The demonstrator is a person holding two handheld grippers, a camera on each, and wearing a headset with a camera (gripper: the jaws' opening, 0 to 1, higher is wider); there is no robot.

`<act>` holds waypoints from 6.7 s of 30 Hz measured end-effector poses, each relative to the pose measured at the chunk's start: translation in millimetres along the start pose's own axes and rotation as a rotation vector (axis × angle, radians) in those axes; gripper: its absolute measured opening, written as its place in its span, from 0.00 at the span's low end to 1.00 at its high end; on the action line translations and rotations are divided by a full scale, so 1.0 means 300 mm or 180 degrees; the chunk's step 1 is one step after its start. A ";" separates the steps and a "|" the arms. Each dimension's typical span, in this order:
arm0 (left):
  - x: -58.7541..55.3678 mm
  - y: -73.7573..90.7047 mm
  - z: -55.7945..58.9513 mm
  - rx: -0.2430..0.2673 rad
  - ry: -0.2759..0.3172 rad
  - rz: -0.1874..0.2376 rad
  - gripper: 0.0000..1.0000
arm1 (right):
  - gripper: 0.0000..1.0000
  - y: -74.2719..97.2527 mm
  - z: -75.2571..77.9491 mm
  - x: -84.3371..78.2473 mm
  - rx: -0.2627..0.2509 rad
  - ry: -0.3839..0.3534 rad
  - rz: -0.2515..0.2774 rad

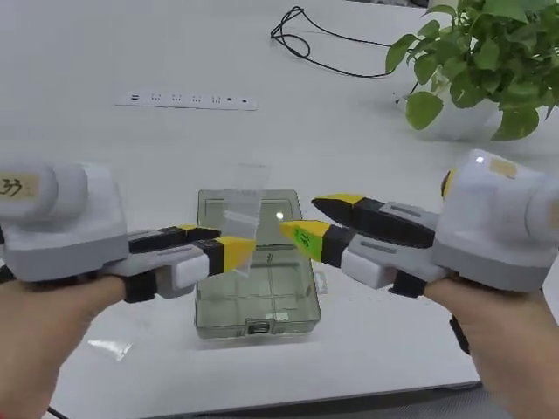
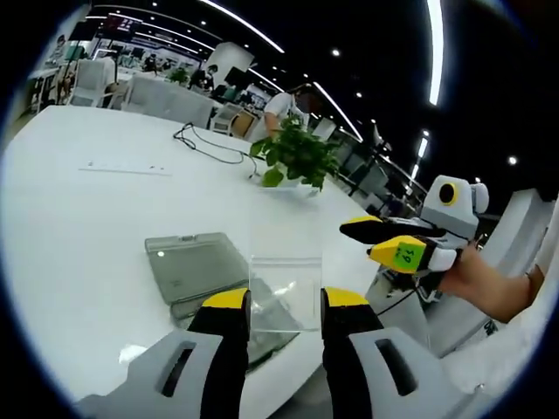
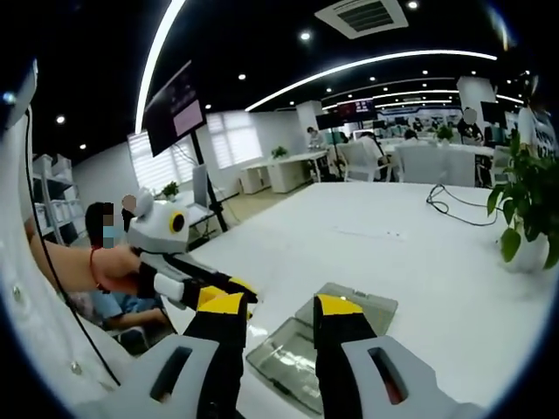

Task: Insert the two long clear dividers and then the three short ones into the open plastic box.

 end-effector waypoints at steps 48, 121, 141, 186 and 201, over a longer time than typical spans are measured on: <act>-0.020 -0.029 0.051 -0.0083 -0.0478 -0.0102 0.35 | 0.06 -0.080 -0.032 -0.060 -0.0290 -0.0501 -0.0162; -0.195 0.087 -0.142 -0.0603 -0.1277 -0.0420 0.86 | 0.06 -0.086 0.233 -0.504 -0.1373 -0.1752 -0.2209; -0.196 0.076 -0.145 -0.0610 -0.1241 -0.0428 0.85 | 0.06 -0.099 0.233 -0.496 -0.1343 -0.1737 -0.2245; -0.194 0.071 -0.154 -0.0605 -0.1226 -0.0441 0.85 | 0.09 -0.145 0.208 -0.538 -0.1136 -0.1397 -0.2235; -0.196 0.078 -0.153 -0.0581 -0.1237 -0.0455 0.85 | 0.09 -0.151 0.211 -0.563 -0.1104 -0.1415 -0.2204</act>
Point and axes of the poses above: the centre of the closed fingertips' face, and the gripper's own axes: y roughly backward along the fingers, z roughly to its right, x roughly out of its top, the point moved 1 cm from there along y, roughly backward along the fingers, and after that the axes turned 7 degrees about z, right-handed, at the moved point
